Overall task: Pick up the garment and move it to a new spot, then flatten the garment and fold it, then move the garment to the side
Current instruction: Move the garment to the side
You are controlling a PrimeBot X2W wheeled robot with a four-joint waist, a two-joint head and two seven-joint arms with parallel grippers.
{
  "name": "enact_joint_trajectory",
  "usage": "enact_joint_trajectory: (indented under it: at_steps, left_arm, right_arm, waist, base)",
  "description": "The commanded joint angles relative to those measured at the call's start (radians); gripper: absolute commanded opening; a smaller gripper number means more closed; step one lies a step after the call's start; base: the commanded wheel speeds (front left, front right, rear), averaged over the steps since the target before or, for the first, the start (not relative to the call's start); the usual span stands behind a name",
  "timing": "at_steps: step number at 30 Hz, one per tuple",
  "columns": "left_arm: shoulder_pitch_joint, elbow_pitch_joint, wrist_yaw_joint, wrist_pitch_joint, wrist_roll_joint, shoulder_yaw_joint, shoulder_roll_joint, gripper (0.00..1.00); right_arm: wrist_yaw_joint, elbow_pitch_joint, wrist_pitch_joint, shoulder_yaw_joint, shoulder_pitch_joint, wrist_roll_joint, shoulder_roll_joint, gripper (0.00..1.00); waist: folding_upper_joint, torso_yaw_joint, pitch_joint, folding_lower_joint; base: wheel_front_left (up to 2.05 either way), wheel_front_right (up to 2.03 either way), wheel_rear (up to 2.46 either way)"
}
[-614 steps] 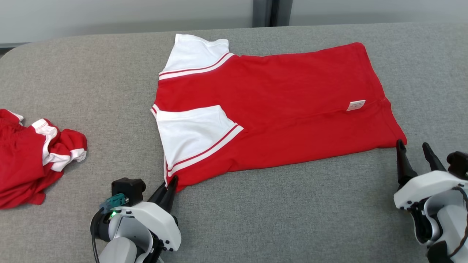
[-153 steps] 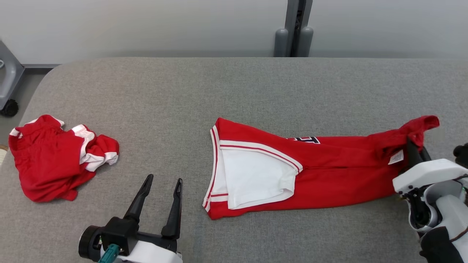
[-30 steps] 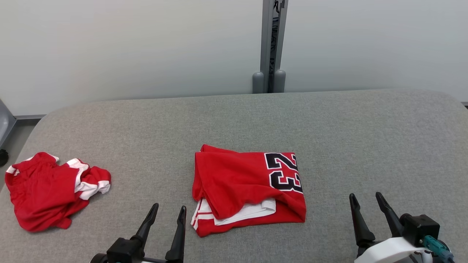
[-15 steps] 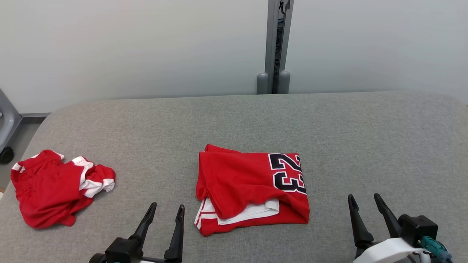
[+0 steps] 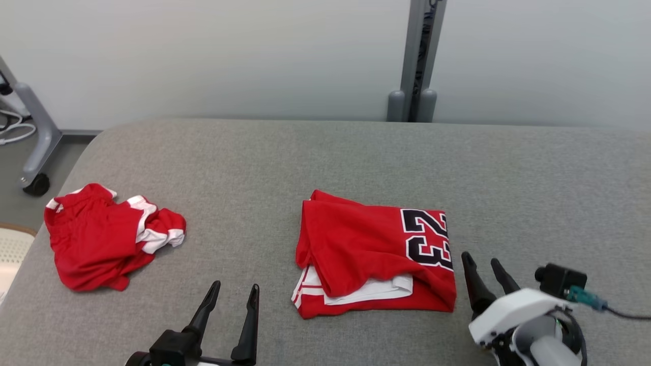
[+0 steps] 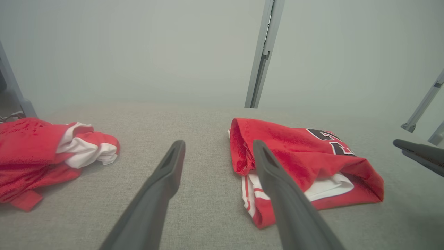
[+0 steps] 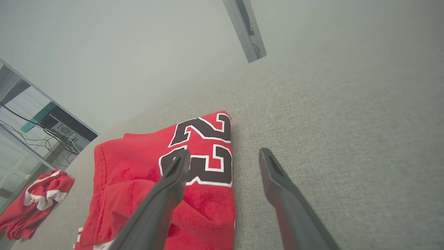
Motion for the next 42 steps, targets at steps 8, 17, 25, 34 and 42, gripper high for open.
enact_joint_trajectory:
  at_steps: [8,17,25,34,42]
  left_arm:
    - [-0.049,0.002,0.004,-0.003,-0.013,-0.023,0.004,1.00]
    - [-0.067,0.004,0.011,-0.003,-0.024,-0.036,0.003,1.00]
    - [-0.082,0.005,0.009,-0.003,-0.016,-0.032,0.003,1.00]
    - [-0.089,-0.005,0.006,-0.003,-0.009,-0.023,0.003,1.00]
    - [-0.106,-0.005,0.004,-0.003,-0.003,-0.018,0.004,1.00]
  right_arm:
    - [0.000,0.156,0.102,0.086,-0.178,0.206,-0.063,1.00]
    - [0.000,0.247,0.138,0.189,-0.211,0.316,-0.083,1.00]
    - [0.000,0.262,0.154,0.261,-0.223,0.382,-0.079,0.00]
    - [0.000,0.219,0.026,0.364,-0.325,0.336,-0.154,0.00]
    - [0.000,0.157,-0.026,0.421,-0.447,0.245,-0.235,0.00]
  waist:
    - [-0.0001,0.067,0.071,0.0000]
    - [-0.0001,0.098,0.097,0.0000]
    - [-0.0001,0.094,0.100,0.0000]
    - [-0.0001,0.049,0.124,0.0000]
    - [-0.0001,-0.003,0.146,0.0000]
  base:
    - [0.00,0.00,0.00]
    - [0.00,0.00,0.00]
    - [0.00,0.00,0.00]
    - [0.00,0.00,0.00]
    - [0.00,0.00,0.00]
